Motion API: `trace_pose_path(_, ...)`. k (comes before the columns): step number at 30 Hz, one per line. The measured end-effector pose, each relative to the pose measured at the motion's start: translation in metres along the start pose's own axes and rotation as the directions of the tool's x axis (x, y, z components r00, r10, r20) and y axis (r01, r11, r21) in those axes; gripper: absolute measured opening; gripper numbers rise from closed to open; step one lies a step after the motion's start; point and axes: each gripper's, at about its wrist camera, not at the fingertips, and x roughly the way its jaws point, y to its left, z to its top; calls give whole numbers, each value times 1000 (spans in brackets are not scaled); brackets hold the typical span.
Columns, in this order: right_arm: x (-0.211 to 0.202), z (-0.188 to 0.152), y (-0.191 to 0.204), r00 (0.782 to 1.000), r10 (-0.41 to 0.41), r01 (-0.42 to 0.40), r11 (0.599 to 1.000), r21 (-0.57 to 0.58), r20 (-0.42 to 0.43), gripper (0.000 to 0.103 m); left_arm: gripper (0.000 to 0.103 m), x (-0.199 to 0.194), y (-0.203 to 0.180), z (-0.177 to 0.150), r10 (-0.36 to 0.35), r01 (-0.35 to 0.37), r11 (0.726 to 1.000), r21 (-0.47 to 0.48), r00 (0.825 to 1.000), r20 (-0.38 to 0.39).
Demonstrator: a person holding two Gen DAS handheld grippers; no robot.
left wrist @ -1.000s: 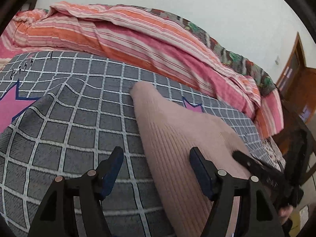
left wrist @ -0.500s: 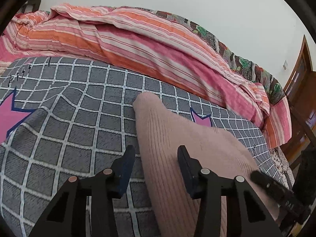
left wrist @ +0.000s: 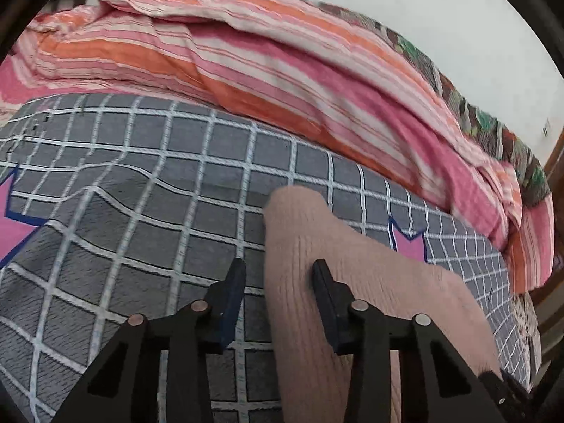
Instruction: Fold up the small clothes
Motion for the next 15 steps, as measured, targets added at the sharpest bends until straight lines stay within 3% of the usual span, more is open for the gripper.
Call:
trace_pose_path(2, -1, -1, 3, 1000, -21, 21, 1000, -10, 11, 47, 32, -10, -2, -1, 23, -23, 1000, 5, 1000, 20)
trace_pose_path(8, -3, -1, 9, 998, -58, 59, 998, -35, 31, 47, 30, -27, -11, -24, -28, 29, 998, 59, 999, -29)
trace_pose_path(15, 1, -1, 3, 998, -61, 61, 998, -6, 2, 47, 35, -66, -6, -59, -49, 47, 998, 47, 998, 41)
